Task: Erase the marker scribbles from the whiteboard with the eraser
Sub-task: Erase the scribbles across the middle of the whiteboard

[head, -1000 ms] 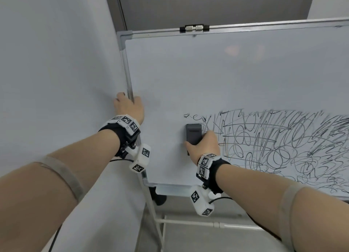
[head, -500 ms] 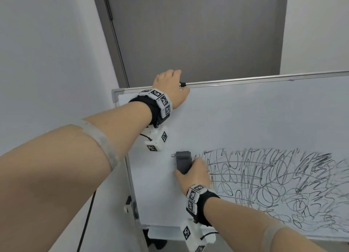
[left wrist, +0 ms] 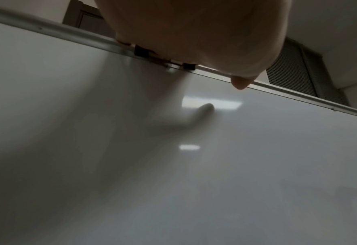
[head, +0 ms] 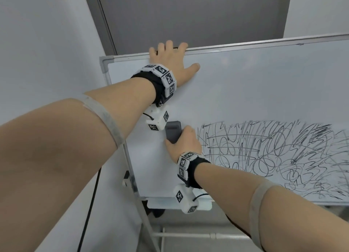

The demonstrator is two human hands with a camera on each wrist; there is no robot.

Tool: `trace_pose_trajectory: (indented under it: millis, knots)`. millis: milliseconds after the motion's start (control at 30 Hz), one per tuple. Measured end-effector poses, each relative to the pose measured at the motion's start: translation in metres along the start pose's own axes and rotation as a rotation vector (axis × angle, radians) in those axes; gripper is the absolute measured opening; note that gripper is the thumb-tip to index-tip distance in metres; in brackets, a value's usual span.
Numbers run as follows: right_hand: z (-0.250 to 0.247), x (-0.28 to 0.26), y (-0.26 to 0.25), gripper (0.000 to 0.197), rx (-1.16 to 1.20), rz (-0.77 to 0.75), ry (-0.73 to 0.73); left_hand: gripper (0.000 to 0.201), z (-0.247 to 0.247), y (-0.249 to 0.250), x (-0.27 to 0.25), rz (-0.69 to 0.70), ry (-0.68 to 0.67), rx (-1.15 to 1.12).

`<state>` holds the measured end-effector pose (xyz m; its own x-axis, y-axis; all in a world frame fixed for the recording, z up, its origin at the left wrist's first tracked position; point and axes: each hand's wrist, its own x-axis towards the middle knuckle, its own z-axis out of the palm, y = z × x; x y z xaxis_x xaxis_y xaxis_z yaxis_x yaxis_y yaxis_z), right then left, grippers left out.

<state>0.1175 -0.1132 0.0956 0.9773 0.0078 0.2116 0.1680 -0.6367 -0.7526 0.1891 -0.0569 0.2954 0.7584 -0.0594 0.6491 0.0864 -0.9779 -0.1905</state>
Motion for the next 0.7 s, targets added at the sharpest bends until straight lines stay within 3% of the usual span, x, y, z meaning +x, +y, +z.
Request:
trace_pose_trajectory:
  millis: [333,500,700]
  knots:
    - [-0.031,0.009,0.015,0.047,-0.057,-0.034,0.082,0.078,-0.013,0.004,-0.005,-0.015,-0.092,-0.018]
    - [-0.003,0.001,-0.011,0.050,-0.093,-0.107,-0.014,0.078,-0.016,0.006,-0.010,-0.016,-0.086,0.010]
    - [-0.026,0.005,0.019,0.051,-0.040,0.016,0.060,0.075,-0.019,-0.006,-0.006,-0.002,-0.114,-0.013]
